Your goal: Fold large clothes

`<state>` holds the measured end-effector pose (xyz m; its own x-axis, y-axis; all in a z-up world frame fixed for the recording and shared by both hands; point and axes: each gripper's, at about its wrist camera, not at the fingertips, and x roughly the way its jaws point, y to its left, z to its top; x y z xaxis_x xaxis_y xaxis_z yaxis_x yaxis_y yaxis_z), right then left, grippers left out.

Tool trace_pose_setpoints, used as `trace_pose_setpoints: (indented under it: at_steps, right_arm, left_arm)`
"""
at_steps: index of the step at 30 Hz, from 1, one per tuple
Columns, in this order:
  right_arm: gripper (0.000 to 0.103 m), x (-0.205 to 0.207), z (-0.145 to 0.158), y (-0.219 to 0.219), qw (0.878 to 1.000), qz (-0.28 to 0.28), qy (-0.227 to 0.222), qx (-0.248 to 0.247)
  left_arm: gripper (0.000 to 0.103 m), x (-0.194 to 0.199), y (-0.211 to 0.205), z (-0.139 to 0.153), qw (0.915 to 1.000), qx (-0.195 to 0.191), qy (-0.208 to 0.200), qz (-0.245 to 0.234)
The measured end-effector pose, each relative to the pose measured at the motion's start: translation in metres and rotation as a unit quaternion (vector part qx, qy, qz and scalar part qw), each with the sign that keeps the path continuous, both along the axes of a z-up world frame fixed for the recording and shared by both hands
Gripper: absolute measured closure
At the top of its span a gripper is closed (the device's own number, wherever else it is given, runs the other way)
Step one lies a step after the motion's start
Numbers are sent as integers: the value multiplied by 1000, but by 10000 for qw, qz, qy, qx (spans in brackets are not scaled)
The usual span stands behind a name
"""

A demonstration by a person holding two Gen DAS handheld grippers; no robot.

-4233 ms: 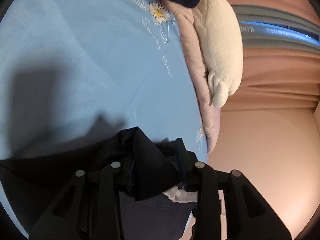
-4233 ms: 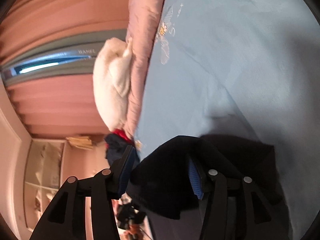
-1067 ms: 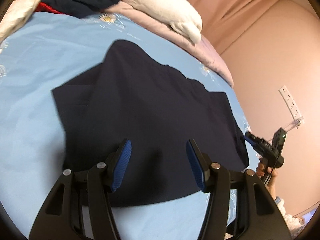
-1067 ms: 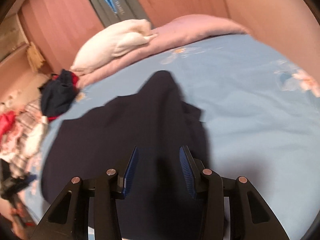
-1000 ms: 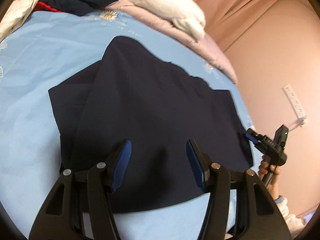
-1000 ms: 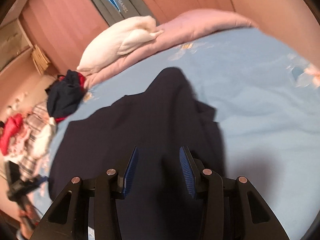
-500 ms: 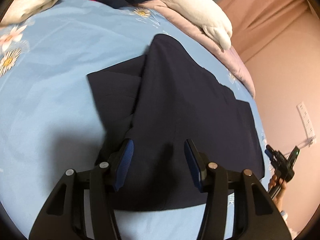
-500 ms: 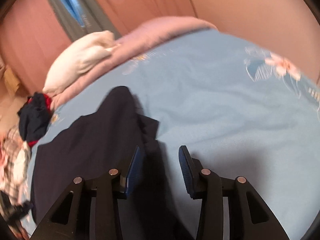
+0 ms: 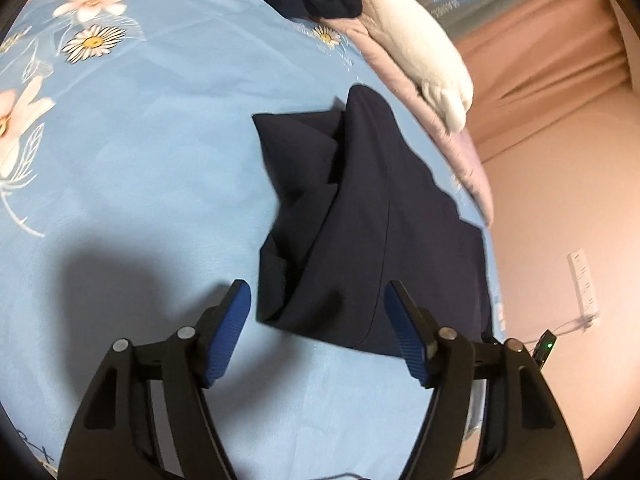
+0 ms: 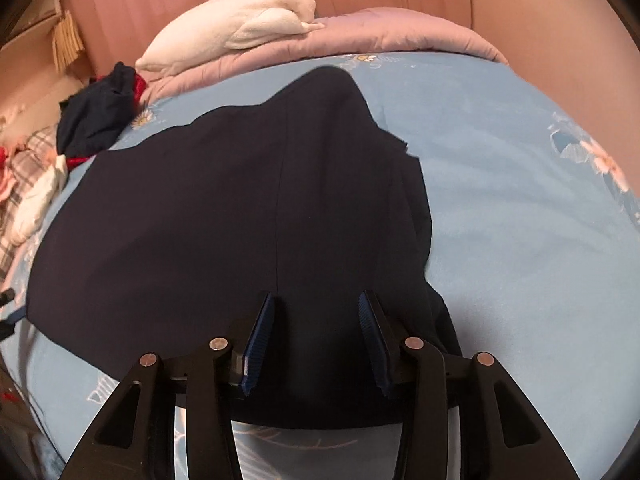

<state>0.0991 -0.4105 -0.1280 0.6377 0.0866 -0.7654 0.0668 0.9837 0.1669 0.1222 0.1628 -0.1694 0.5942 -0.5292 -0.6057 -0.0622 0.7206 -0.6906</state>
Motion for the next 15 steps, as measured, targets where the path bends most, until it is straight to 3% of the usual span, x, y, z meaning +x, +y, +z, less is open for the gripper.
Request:
trace_pose_setpoints:
  at_steps: [4,15]
  right_arm:
    - [53,0,22,4,9986,146,-216,450]
    - [50,25,19,52,9949,648,-89,771]
  left_arm:
    - [20,2,12,-4,9995,-291,28,86]
    - [19,55,3,-18,9957,-760,176,-493]
